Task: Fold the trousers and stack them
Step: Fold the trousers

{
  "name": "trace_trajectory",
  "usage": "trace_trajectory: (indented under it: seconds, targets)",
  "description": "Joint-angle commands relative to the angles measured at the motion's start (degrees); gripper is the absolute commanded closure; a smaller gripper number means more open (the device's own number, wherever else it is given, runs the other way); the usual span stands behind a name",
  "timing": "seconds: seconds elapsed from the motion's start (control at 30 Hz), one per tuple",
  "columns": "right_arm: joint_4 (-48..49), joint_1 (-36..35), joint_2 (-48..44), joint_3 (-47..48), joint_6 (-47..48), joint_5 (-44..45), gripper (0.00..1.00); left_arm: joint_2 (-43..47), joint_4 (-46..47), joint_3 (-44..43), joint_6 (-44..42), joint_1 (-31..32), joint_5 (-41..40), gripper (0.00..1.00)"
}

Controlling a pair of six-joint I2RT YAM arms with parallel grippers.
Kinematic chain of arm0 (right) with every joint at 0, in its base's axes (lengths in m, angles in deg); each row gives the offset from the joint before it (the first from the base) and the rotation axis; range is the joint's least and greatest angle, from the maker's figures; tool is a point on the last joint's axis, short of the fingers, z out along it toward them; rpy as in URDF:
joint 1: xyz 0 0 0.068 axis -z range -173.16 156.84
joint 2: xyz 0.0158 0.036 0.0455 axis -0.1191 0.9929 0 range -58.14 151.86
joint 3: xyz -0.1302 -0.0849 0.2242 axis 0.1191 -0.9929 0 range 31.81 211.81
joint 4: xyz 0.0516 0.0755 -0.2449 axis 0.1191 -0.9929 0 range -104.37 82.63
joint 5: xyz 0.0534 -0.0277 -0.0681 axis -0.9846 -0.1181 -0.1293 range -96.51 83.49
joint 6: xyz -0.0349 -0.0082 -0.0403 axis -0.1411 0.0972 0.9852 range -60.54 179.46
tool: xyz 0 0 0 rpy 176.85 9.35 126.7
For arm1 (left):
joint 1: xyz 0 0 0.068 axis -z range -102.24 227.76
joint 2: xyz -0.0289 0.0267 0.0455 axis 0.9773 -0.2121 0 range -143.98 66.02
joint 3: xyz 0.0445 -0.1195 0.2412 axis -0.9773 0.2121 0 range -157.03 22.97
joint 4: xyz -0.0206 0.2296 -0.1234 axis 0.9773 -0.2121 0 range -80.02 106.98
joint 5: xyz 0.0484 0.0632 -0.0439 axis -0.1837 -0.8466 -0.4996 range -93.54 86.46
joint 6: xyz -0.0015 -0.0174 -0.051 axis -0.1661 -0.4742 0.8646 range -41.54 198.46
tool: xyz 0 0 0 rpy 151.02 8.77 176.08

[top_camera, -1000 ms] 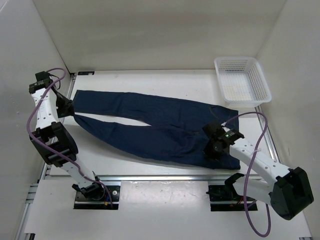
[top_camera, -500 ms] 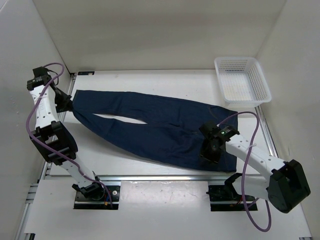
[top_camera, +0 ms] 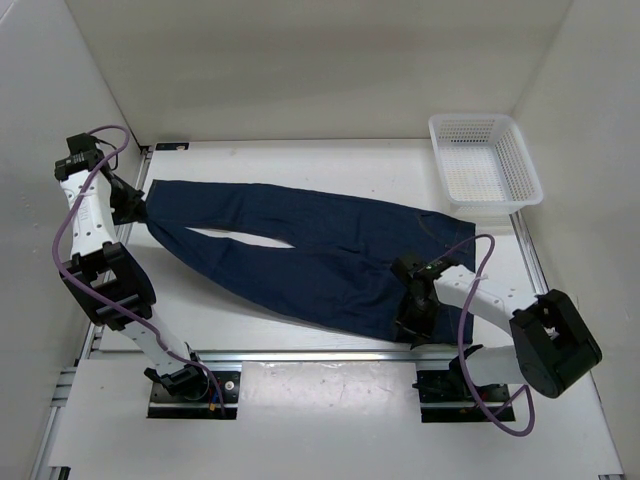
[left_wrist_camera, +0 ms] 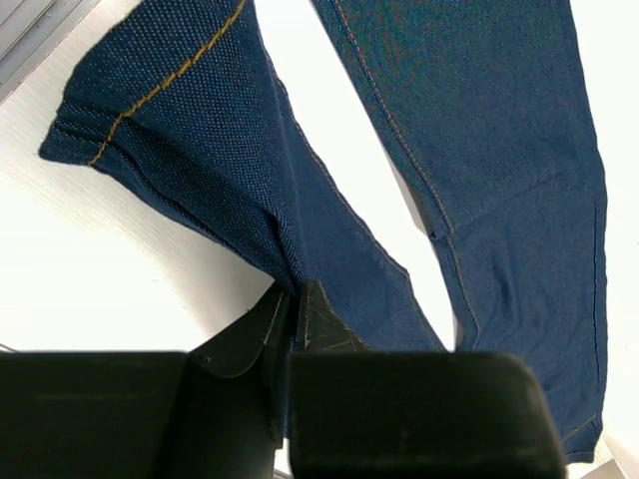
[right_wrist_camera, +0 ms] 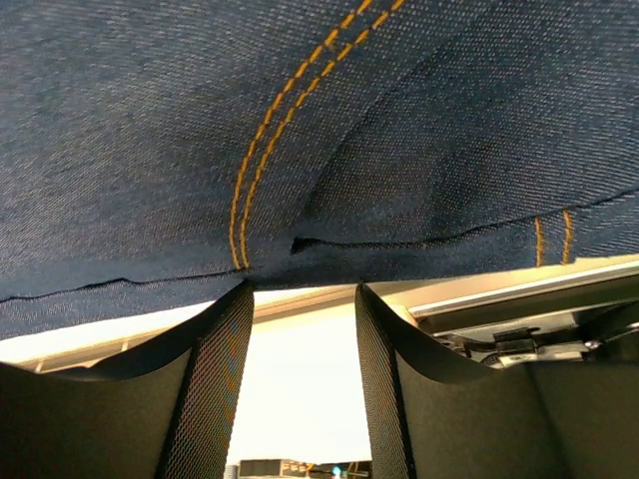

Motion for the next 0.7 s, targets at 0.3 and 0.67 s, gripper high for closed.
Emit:
trace_trajectory:
  seconds: [0.3, 0.67]
  targets:
    - [2.6, 0.26, -2.46, -3.77, -5.53, 2.67, 0.46, 1.37, 1.04, 0.58, -0.67, 0.14, 0.16, 0.89]
    - [3.66, 0.26, -2.2, -2.01, -6.68, 11.39, 0.76, 1.89, 1.04, 1.11, -0.67, 0.67, 0.16, 0.89]
